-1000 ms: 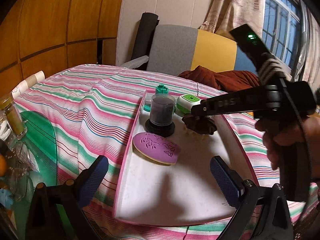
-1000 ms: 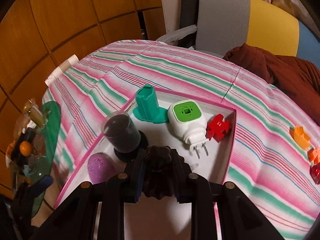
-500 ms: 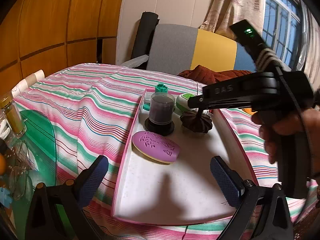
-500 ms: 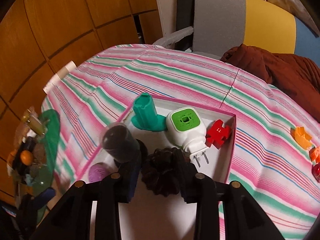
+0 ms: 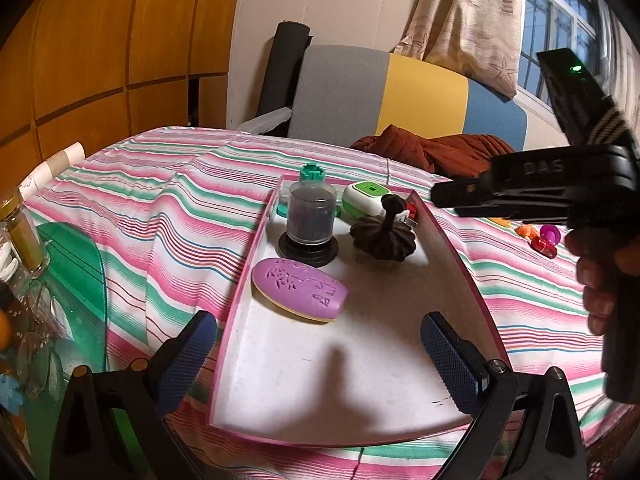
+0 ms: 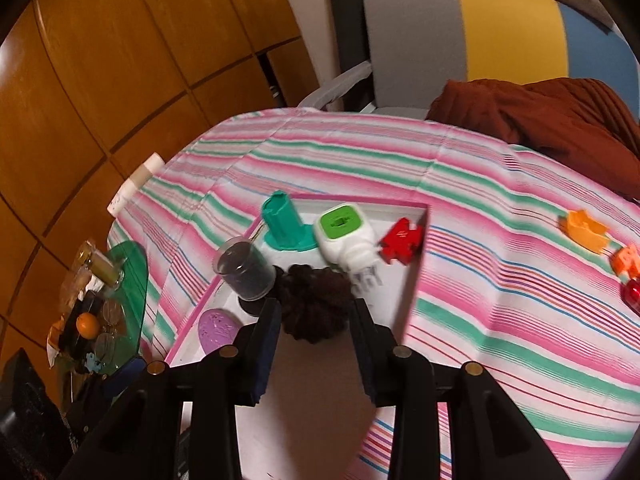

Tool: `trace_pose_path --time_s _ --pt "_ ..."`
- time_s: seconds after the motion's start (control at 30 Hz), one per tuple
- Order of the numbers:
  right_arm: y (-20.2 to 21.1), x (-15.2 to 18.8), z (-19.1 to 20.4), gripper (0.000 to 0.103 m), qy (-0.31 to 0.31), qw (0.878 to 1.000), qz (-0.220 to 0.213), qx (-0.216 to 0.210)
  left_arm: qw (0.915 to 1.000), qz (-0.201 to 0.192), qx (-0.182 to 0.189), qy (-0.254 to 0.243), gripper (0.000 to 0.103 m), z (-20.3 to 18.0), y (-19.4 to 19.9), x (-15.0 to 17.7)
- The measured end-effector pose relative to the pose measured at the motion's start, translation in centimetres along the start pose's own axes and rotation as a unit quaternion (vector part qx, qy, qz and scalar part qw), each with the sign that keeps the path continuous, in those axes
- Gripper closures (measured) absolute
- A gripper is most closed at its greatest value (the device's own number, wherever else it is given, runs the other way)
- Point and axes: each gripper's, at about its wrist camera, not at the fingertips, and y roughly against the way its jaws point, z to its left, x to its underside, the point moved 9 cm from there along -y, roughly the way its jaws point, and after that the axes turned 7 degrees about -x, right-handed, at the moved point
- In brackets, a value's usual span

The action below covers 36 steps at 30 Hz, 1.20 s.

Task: Organize rigid objects
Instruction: 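Open the right tool and move it back toward the remaining toys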

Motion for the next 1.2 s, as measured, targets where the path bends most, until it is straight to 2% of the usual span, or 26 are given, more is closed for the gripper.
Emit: trace_pose_path --time_s 0.2,0.47,0.7,1.2 --pt "2.2 0.8 -3.1 0.068 -0.016 0.999 -0.012 0.03 0.9999 -0.003 0.006 -0.016 0.0 -1.1 0.4 0.1" --pt "3.5 4.3 -9.5 0.068 -0.057 0.993 0.012 0.1 0.9992 -0.004 0.018 -0.036 0.0 -2.7 0.7 0.2" --pt "5.6 6.6 -13.7 0.068 -0.064 0.987 0.02 0.149 0.9977 -0.01 0.027 -0.062 0.0 -4.6 1.3 0.1" --pt "10.1 6.4 -21.4 0.067 -0.089 0.974 0.009 0.207 0.9896 -0.015 0.059 -0.131 0.0 -10.6 2.5 0.0"
